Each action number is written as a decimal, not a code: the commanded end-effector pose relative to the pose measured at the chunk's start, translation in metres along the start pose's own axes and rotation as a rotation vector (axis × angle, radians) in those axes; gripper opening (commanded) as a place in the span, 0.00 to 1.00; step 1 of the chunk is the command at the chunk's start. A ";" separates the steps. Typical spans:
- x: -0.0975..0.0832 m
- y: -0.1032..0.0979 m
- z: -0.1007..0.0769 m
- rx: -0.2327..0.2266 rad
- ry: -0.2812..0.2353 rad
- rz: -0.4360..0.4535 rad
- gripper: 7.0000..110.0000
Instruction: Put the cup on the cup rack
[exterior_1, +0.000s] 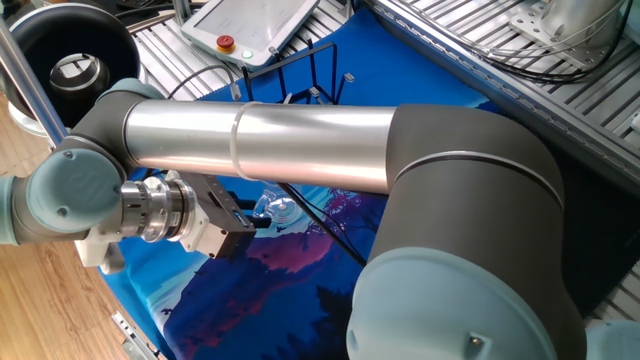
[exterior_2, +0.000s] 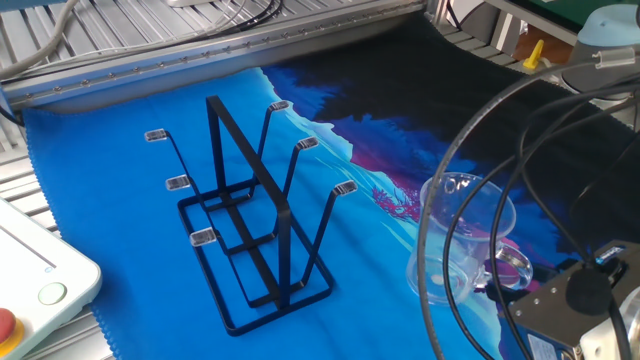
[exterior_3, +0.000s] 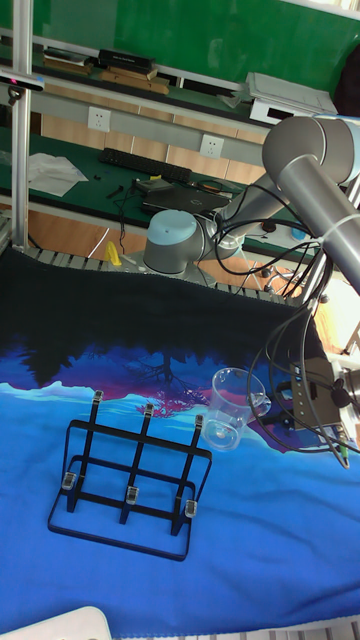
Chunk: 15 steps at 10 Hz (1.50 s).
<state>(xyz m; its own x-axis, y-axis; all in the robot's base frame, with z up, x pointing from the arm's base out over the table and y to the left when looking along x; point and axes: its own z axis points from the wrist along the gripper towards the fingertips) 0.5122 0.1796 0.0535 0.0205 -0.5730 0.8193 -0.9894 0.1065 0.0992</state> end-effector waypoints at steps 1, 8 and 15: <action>0.000 0.001 0.002 -0.008 -0.004 -0.002 0.36; -0.007 0.000 0.005 -0.009 -0.035 0.016 0.15; -0.002 -0.003 0.004 -0.005 -0.035 0.030 0.00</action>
<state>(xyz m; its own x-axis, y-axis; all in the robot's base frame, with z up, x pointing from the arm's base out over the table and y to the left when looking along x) 0.5143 0.1768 0.0491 -0.0069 -0.5852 0.8109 -0.9900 0.1184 0.0770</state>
